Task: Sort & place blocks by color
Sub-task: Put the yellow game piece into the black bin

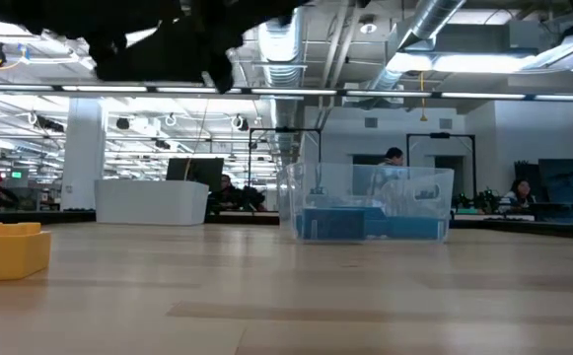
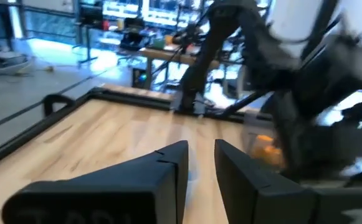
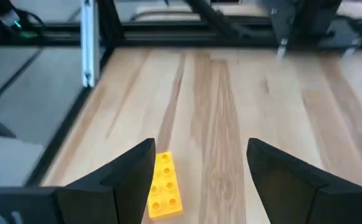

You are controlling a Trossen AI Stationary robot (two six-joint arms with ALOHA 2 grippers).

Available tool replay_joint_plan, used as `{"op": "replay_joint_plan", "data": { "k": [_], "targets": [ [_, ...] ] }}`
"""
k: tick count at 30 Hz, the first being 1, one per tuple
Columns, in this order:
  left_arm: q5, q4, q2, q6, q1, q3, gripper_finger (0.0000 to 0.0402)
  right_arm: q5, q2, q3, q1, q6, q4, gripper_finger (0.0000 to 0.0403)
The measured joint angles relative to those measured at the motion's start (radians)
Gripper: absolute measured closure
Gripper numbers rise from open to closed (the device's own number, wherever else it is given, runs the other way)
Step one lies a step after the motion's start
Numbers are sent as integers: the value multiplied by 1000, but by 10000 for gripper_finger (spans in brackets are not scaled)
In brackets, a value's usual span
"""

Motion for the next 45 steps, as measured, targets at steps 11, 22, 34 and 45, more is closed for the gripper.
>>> {"op": "replay_joint_plan", "data": {
  "k": [11, 22, 34, 45],
  "targets": [
    [-112, 81, 0, 0, -93, -51, 340, -152, 212, 212, 19, -1, -214, 126],
    [-113, 77, 0, 0, -92, -52, 341, -142, 351, 421, 20, -1, -409, 70],
    [-109, 76, 0, 0, -92, -52, 341, -88, 347, 424, 2, -31, -508, 118],
    [-109, 76, -1, 0, -92, -52, 341, -91, 381, 424, 25, -80, -380, 108]
  ]
}}
